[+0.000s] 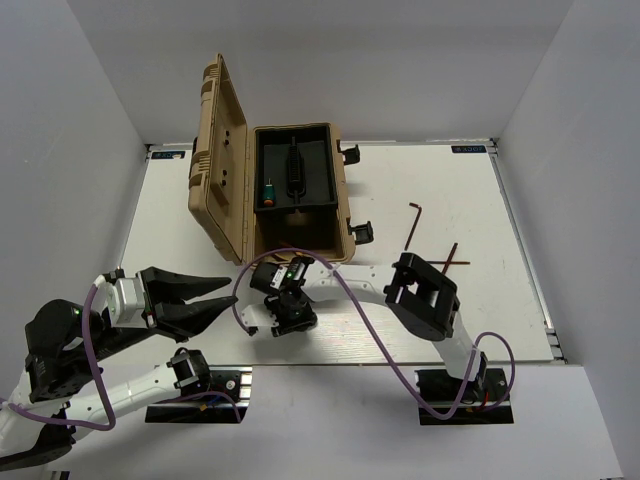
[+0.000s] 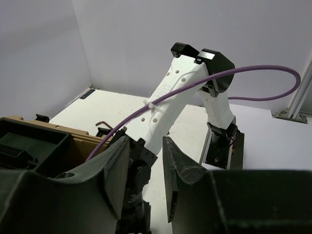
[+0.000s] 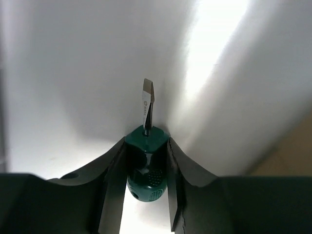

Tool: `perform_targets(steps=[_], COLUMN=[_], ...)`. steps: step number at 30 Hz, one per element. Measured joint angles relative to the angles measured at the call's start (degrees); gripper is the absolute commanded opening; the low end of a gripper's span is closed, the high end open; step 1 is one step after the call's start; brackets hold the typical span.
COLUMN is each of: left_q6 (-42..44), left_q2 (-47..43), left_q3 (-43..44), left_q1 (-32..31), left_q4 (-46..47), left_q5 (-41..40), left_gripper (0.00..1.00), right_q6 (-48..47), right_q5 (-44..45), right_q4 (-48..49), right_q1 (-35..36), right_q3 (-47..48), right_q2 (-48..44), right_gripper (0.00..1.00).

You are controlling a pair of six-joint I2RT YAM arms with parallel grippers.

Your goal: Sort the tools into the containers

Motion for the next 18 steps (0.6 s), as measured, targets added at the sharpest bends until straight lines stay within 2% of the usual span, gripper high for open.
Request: perform_targets(steps=[2, 6, 8, 11, 14, 18], left_q6=[0.0, 0.0, 0.1, 0.5, 0.9, 1.0], left_q2=[0.0, 0.0, 0.2, 1.1, 2.7, 3.8], left_q3=[0.0, 0.0, 0.0, 0.0, 0.8, 2.0], left_q1=[0.0, 0.0, 0.0, 0.0, 0.0, 0.0], left_q4=[0.0, 0.1, 0.3, 0.7, 0.8, 2.1], left_q5=[0.0, 0.1, 0.3, 0.5, 0.6, 1.4], left_gripper=[0.44, 0.44, 0.44, 0.44, 0.44, 0.44], right_q6=[0.2, 0.4, 0.1, -0.3, 0.2, 1.4], right_q5=[-3.1, -15.1, -21.5, -27.9, -28.9, -22.8], right_q4=[-2.2, -12.3, -18.6, -25.4, -26.1, -29.6], right_q1=[-0.1, 0.1, 0.1, 0.2, -0.1, -1.9], right_q3=[-0.1, 1.9, 5.3, 16.1, 23.6, 23.8], right_q2=[-0.4, -1.4, -2.4, -4.8, -9.5, -18.1], right_gripper=[0.00, 0.00, 0.00, 0.00, 0.00, 0.00])
